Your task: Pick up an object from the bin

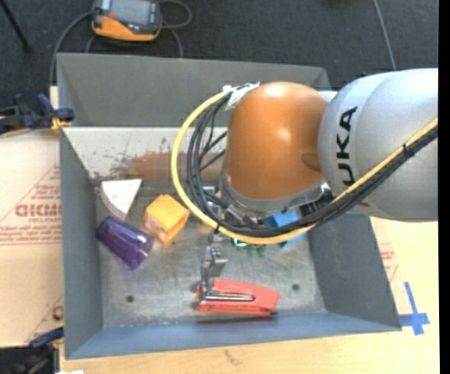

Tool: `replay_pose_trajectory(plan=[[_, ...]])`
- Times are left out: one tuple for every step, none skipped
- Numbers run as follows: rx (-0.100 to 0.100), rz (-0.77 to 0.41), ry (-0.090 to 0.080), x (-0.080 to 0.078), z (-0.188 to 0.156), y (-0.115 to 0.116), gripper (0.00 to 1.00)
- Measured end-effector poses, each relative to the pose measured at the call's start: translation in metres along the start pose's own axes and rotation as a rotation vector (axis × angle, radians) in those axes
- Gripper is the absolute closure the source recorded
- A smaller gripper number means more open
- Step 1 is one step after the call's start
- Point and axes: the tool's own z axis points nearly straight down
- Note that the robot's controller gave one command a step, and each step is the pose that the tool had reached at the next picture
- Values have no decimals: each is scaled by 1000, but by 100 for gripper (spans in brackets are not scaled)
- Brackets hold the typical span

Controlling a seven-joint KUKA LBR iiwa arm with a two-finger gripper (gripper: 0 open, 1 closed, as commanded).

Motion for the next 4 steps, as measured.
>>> replay_pose_trajectory(plan=[[-2, 4, -8, -2, -4, -1, 0], [-3, -21, -15, 6, 43, 3, 0], [0, -63, -5, 20, 79, -20, 0], [1, -145, -14, 9, 135, -36, 0]])
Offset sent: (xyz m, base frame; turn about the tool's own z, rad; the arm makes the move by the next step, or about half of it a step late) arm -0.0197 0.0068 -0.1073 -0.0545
